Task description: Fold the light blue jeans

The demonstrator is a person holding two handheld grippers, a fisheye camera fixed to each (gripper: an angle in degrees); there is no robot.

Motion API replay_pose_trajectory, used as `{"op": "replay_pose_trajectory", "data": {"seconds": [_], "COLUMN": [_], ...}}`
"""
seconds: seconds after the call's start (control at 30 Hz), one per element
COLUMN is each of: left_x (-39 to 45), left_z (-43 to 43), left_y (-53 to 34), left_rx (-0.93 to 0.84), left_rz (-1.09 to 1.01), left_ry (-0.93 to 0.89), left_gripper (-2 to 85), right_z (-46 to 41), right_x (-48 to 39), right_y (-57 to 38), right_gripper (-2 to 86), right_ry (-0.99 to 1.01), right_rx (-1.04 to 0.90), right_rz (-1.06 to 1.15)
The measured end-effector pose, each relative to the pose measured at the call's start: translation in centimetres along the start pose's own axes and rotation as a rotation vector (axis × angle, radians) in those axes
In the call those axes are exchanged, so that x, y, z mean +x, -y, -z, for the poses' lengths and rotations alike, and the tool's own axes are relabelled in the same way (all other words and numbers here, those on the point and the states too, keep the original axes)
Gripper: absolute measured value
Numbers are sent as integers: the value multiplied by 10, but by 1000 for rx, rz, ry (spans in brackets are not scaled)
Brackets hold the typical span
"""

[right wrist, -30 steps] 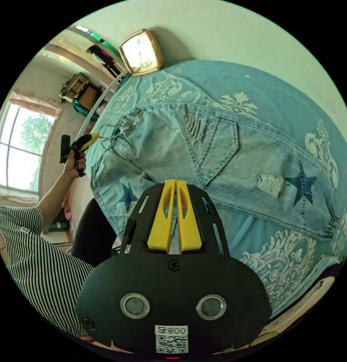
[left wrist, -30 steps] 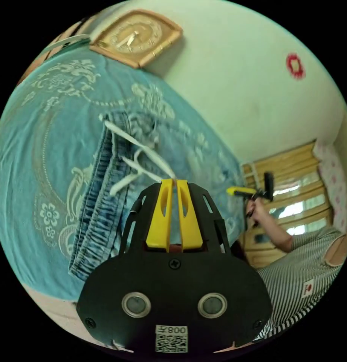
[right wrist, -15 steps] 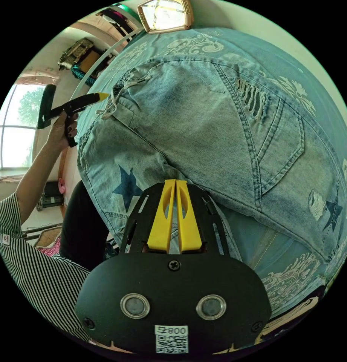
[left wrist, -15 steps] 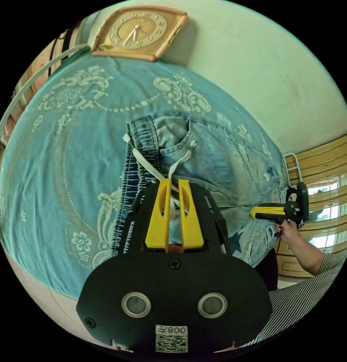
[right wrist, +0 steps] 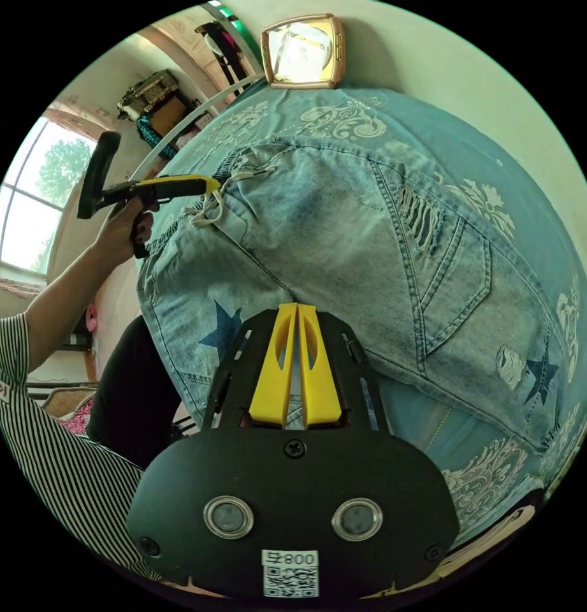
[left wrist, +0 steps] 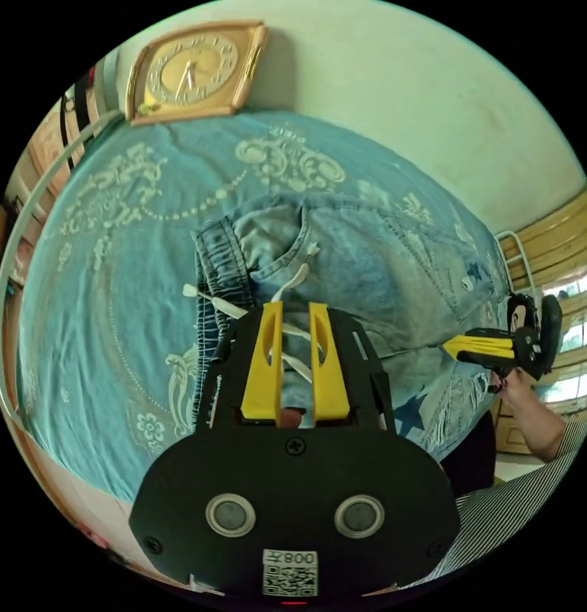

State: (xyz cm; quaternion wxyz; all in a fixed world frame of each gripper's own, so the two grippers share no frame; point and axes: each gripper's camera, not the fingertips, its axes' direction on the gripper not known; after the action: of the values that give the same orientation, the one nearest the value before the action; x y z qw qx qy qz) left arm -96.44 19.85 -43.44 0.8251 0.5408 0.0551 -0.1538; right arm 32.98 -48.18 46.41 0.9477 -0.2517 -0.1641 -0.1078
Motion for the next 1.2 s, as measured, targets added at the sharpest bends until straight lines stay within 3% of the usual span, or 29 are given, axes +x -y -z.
{"op": "replay_pose_trajectory", "data": {"seconds": [0.17,0.37,0.5,0.6,0.77,0.83,0.87,1.0,1.1,1.2], "left_x": [31,72,98,110,106,109,110,104,113,107], "left_z": [20,32,18,18,34,19,1,1,15,6], "left_y": [-15,-35,-35,-44,-46,-47,-49,-52,-59,-58], "left_rx": [74,110,-20,5,84,14,-57,-27,48,2], "left_rz": [-77,-207,-322,-314,-244,-247,-261,-211,-205,-191], "left_ry": [-78,90,-124,-53,-80,55,225,178,249,324], "left_gripper": [8,2,1,1,2,2,2,1,1,1], "right_z": [-33,-47,-52,-56,-43,-39,-43,-58,-52,-51], "right_x": [-2,5,8,11,17,24,31,62,60,51], "right_y": [5,16,13,14,7,3,3,11,8,-2], "right_gripper": [10,5,5,4,2,1,0,-1,0,1], "right_ry": [-72,-28,0,13,54,7,-56,9,-47,61], "right_rx": [-76,-101,-92,-92,-41,-14,-23,-82,-49,-20], "right_rz": [19,8,-11,-35,-33,-52,-75,-125,-118,-65]}}
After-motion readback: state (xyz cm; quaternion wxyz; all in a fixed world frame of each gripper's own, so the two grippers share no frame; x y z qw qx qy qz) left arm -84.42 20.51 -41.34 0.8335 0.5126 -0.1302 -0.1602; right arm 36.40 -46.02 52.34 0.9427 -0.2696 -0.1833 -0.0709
